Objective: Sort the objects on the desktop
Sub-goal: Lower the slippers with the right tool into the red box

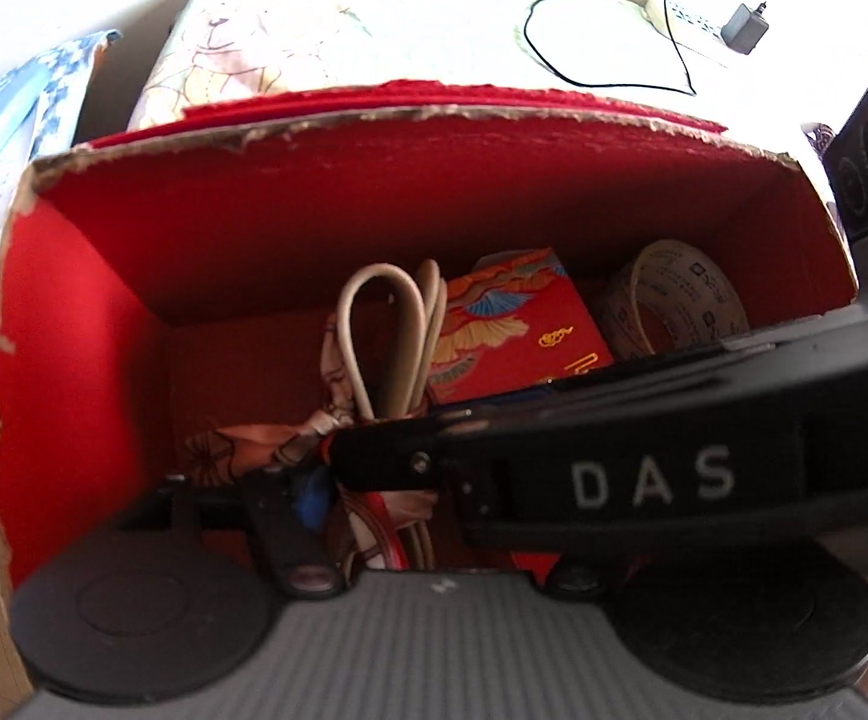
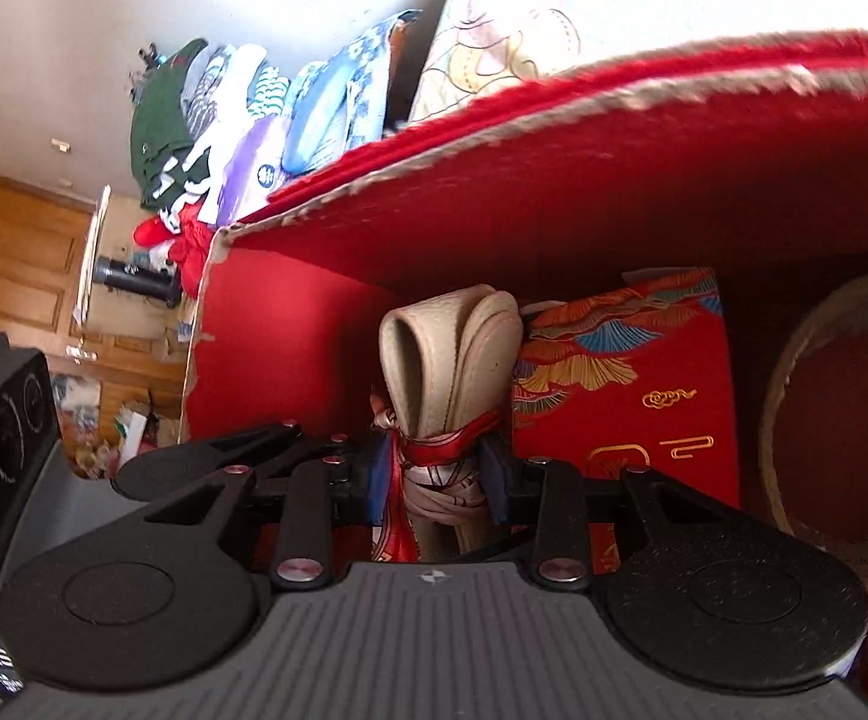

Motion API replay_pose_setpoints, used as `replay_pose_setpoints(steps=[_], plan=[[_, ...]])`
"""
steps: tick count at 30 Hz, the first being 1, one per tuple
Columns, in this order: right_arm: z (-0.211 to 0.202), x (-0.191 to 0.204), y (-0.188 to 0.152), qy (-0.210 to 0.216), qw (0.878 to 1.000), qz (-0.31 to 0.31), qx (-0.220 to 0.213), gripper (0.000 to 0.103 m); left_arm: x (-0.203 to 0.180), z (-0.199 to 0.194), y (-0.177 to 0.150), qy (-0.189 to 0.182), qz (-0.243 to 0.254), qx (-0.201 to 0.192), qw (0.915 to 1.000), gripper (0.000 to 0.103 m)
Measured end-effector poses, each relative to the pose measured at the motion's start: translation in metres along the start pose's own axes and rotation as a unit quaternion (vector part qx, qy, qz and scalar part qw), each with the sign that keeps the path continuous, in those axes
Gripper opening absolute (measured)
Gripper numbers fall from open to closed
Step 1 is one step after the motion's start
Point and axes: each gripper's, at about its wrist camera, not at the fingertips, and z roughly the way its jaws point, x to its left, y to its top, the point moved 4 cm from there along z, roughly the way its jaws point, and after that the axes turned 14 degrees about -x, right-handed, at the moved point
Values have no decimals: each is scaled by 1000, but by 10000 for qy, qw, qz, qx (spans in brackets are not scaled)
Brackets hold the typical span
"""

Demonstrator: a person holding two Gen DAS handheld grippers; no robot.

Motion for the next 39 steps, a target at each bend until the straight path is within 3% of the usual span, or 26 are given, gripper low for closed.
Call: replay_pose_setpoints(steps=[9, 12, 33, 39], plan=[[0, -20, 2, 208, 9980, 598, 8, 40, -5, -1, -2, -211, 166, 39, 9996, 72], [-3, -12, 4, 171, 9993, 327, -108, 39, -3, -1, -2, -228, 63, 61, 9997, 73], [-7, -17, 13, 85, 9979, 235, -602, 39, 6, 0, 0, -61, -146, -26, 9999, 76], [-6, -16, 15, 56, 9969, 262, -734, 39, 12, 3, 1, 85, -281, 23, 9996, 84]])
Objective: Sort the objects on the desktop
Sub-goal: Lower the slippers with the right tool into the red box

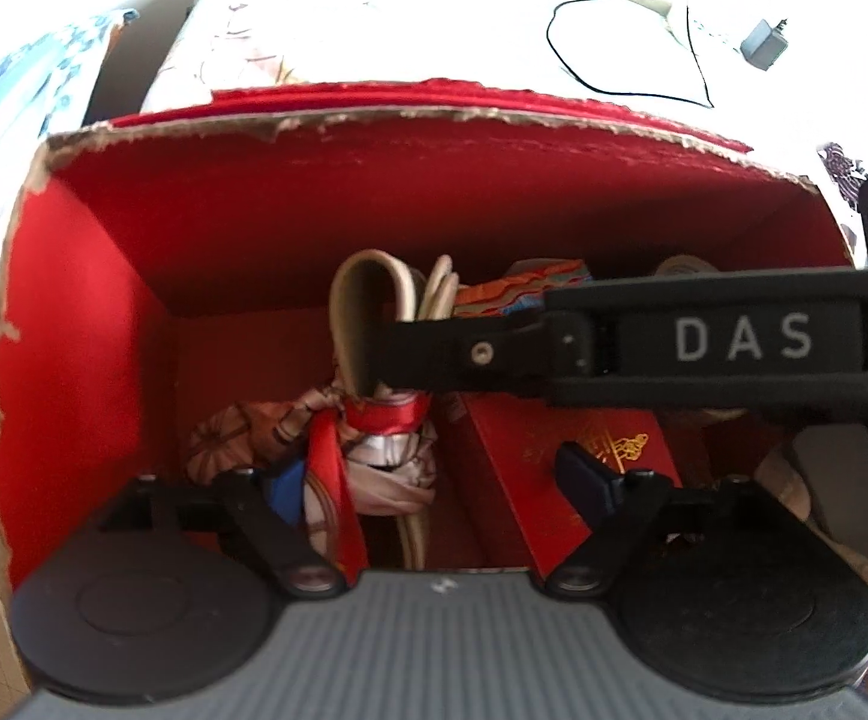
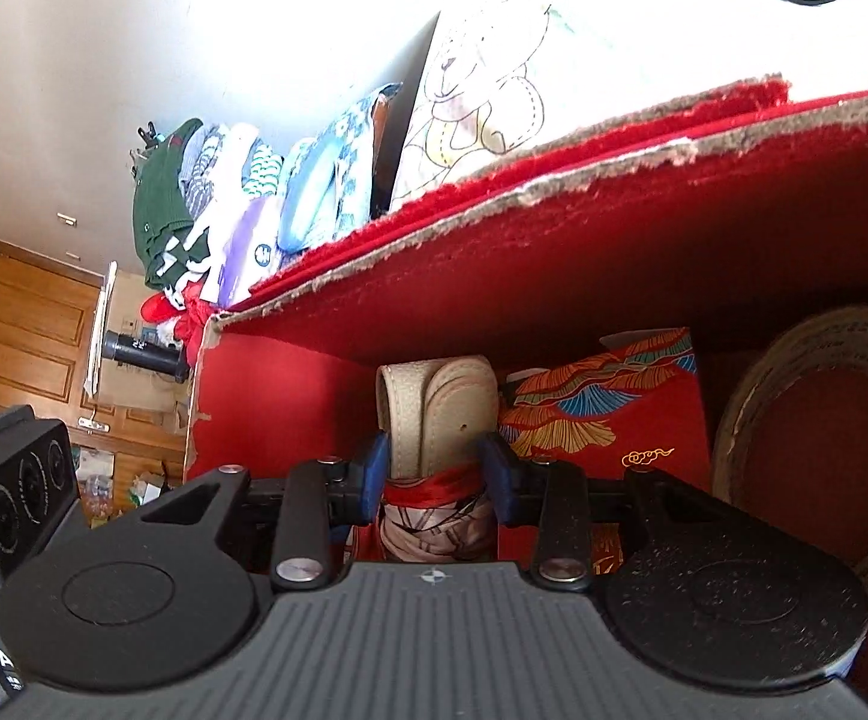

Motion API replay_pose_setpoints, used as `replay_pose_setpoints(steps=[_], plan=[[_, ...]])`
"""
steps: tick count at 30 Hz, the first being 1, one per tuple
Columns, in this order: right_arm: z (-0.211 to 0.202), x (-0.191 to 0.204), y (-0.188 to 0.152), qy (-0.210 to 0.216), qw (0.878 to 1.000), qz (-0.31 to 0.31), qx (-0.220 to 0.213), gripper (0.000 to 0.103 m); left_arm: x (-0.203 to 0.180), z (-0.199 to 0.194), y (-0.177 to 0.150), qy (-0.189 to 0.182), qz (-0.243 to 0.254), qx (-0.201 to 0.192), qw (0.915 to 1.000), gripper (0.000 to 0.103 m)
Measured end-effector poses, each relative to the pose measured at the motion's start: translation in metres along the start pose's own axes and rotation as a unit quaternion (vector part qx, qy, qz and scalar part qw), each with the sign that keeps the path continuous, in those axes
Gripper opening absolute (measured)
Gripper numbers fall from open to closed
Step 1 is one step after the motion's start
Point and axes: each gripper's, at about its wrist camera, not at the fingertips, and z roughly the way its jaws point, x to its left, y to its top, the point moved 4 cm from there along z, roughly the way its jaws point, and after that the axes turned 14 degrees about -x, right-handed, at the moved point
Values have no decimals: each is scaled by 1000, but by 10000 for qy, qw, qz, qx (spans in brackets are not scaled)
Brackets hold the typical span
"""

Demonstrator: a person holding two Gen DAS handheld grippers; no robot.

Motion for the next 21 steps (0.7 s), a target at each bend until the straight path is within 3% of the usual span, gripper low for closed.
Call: replay_pose_setpoints(steps=[21], plan=[[2, 2, 4, -5, 9998, -2, -216, 40, 2, -1, 4, 160, -44, -1, 9999, 92]])
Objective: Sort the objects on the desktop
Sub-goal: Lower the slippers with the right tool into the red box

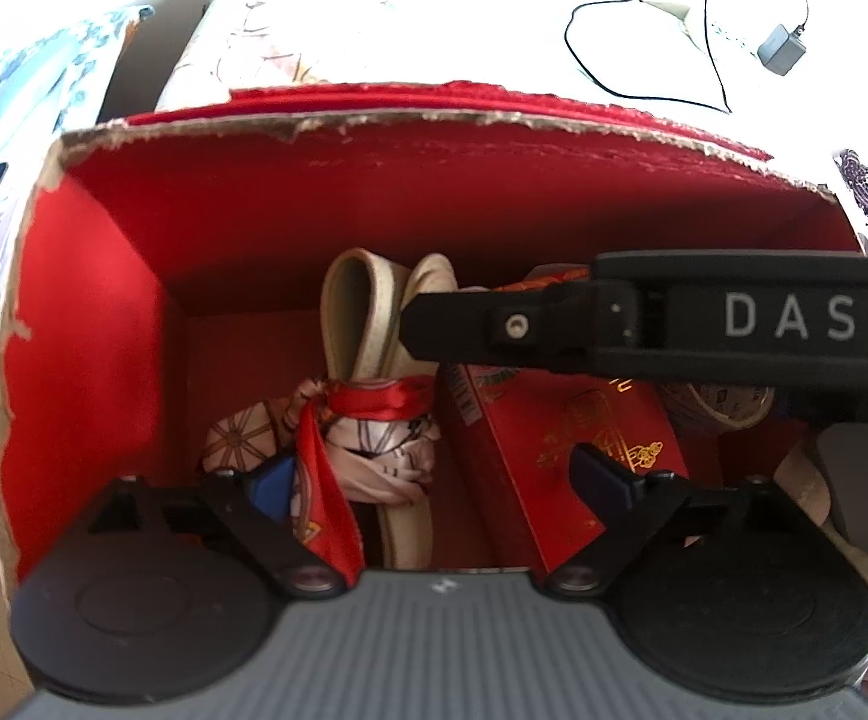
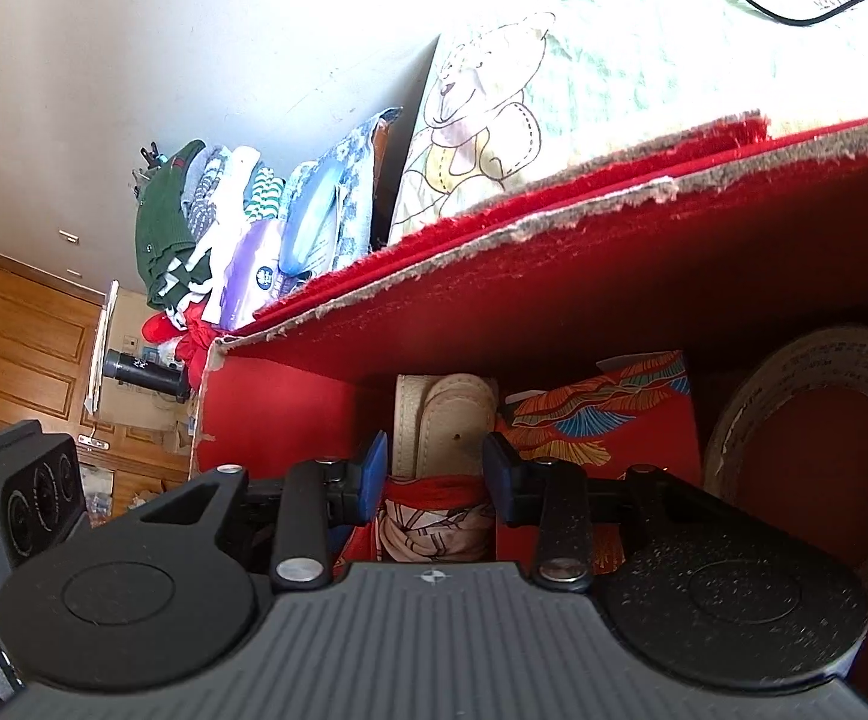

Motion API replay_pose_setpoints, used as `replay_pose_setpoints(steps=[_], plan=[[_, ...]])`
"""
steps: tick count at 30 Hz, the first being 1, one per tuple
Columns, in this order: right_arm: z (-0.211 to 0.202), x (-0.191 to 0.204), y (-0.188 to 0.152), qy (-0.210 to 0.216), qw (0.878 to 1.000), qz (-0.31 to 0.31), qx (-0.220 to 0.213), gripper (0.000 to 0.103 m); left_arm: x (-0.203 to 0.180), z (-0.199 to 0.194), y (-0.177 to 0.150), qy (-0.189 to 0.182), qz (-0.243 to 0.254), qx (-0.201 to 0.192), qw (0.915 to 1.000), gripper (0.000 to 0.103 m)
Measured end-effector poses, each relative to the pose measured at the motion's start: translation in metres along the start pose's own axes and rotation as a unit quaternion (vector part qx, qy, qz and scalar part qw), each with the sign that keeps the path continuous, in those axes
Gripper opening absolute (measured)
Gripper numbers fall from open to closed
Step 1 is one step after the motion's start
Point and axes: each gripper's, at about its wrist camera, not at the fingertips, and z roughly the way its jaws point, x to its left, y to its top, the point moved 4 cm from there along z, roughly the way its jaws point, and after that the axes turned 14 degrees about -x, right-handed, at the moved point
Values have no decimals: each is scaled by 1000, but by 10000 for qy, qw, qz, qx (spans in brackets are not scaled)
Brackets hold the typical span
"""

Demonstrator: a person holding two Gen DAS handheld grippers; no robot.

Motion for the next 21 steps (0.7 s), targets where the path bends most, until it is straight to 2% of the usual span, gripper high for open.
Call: replay_pose_setpoints(steps=[10, 14, 21], plan=[[2, 2, 0, -63, 10000, -18, -20, 41, 1, 0, 2, 112, 23, -45, 9999, 94], [2, 1, 1, -65, 10000, -9, -44, 44, 0, -4, 3, 154, 184, -197, 9995, 94], [3, 1, 2, -124, 9999, -41, -71, 44, 5, -8, 4, 188, 77, -132, 9997, 95]])
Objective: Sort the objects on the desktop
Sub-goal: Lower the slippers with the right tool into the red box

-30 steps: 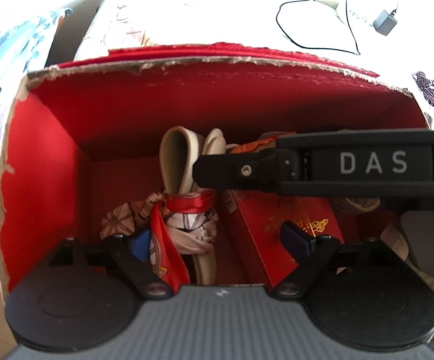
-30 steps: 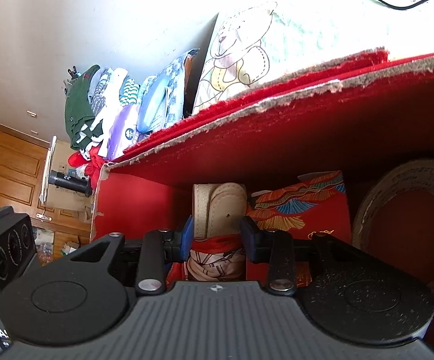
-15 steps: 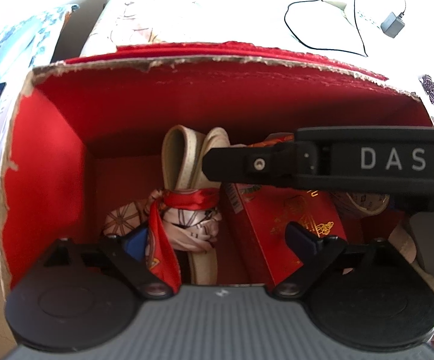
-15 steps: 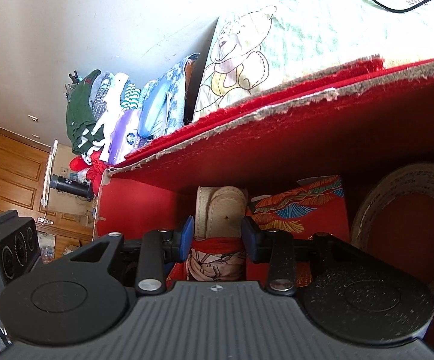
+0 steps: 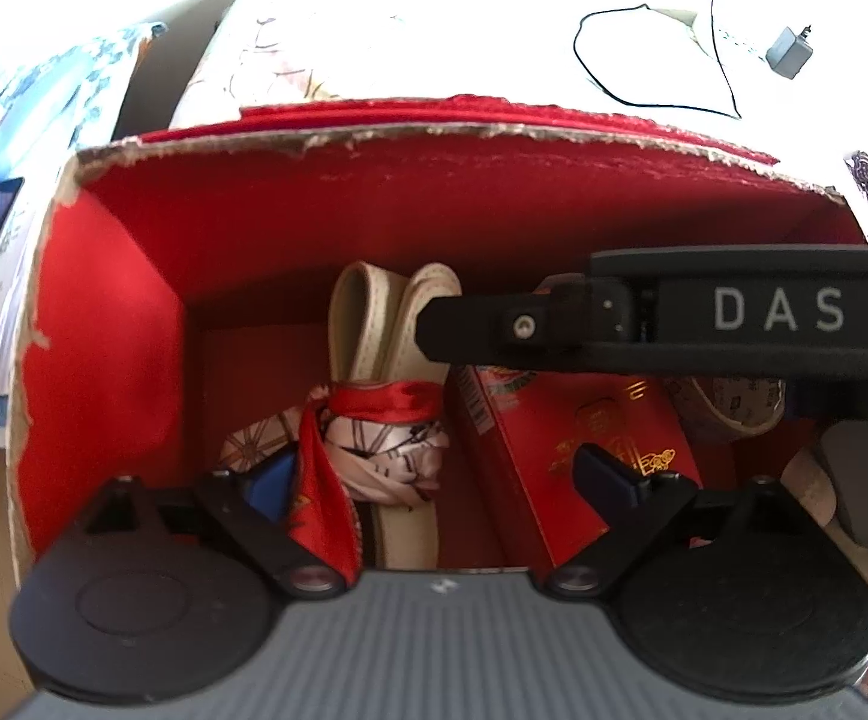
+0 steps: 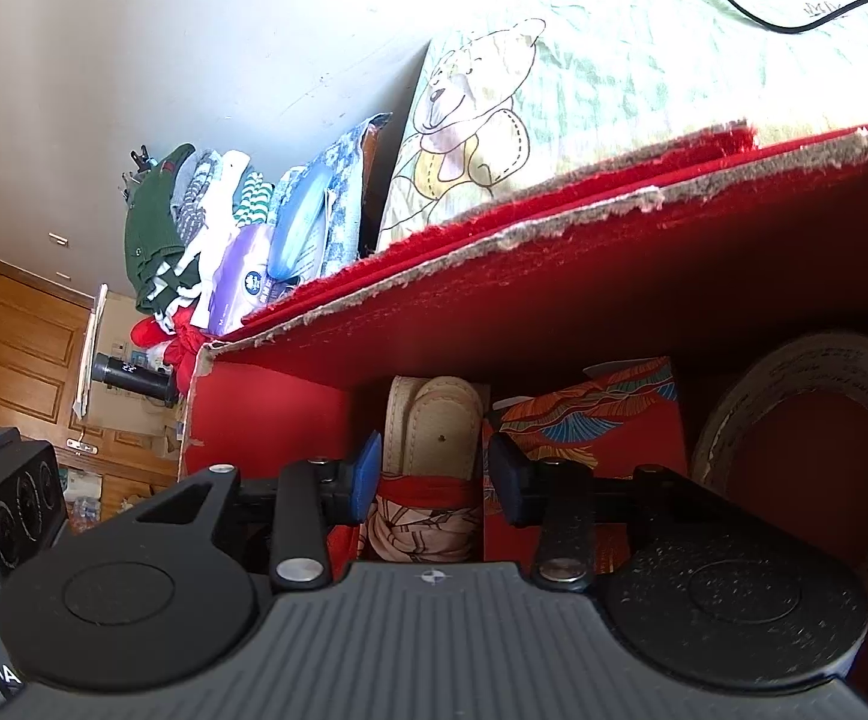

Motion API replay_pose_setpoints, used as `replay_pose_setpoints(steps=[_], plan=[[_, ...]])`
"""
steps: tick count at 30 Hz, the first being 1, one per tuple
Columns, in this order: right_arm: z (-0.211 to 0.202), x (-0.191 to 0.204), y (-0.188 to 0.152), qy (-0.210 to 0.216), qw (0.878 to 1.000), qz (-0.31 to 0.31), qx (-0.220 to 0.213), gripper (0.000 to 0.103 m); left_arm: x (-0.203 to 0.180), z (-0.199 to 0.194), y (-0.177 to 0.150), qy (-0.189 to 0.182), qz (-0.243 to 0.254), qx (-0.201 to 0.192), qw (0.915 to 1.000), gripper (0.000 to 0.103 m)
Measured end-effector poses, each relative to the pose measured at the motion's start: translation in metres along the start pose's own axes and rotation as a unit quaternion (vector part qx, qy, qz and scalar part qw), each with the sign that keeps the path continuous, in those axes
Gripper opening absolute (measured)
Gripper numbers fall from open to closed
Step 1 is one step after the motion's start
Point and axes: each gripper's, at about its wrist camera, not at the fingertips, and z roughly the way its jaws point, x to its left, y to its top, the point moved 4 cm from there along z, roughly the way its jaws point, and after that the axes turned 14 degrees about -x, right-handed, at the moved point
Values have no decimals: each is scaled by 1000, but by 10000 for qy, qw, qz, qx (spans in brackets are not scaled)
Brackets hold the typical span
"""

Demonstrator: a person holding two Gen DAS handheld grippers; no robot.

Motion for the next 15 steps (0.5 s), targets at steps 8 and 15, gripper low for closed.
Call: replay_pose_setpoints(steps=[8, 15], plan=[[0, 0, 1, -79, 9999, -58, -76, 44, 3, -4, 1, 76, 17, -71, 9999, 95], [1, 1, 2, -177, 9996, -155, -174, 44, 1, -5, -2, 130, 48, -155, 9998, 95]])
